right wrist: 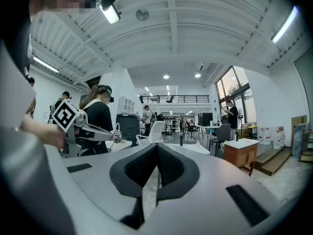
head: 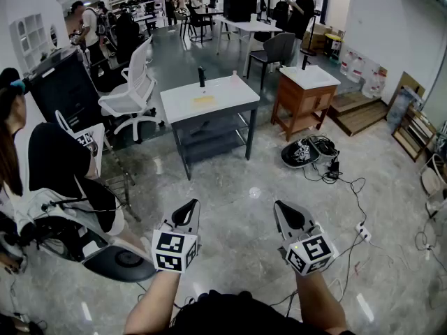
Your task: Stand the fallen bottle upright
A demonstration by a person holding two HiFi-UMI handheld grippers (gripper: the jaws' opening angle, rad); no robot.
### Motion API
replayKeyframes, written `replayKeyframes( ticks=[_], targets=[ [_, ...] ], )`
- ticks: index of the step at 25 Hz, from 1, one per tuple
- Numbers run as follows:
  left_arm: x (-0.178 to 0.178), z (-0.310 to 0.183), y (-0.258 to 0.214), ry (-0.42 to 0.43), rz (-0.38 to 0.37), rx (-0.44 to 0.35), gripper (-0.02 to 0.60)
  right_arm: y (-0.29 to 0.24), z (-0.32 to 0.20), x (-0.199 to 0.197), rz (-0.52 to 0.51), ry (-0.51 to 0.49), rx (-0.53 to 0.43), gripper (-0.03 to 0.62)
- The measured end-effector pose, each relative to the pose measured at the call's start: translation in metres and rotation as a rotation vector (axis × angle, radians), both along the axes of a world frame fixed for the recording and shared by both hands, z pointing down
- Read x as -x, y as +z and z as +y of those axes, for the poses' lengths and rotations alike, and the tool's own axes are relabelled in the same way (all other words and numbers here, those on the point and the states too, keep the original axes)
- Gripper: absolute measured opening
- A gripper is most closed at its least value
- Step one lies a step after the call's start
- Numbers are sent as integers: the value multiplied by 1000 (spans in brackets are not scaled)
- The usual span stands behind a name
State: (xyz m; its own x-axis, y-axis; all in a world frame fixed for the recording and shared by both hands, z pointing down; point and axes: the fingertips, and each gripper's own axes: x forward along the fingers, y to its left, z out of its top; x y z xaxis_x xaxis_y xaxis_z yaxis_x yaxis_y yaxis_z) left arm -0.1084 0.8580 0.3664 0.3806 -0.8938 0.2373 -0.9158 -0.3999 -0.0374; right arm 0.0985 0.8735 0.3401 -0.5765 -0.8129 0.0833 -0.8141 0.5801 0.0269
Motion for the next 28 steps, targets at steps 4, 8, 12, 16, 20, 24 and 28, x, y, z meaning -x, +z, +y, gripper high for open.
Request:
replayKeyframes(
  ticks=[4, 8, 12, 16, 20, 24, 28],
  targets=[
    [-13, -2, 4, -6, 11, 14, 18, 15, 12, -9, -12, -17, 39, 11],
    [-33, -10, -17, -7, 11, -26, 18, 17, 11, -23, 13, -32, 34, 11],
    [-63, -7, -9, 1, 5, -20, 18, 16, 17, -51, 3, -16, 31, 11],
    [-73, -2, 15, -12, -7, 10, 18, 32, 30, -73, 8, -45, 62, 11],
    [-72, -10, 29, -41, 6, 46, 18, 43, 24, -90, 1, -48, 103, 11],
    [-85, -30, 41, -23, 10, 66, 18, 54, 3, -96, -2, -33, 130, 12],
    [-96, -70, 51, 11, 12, 76, 18, 62, -31, -96, 8, -26, 142, 12]
  ],
)
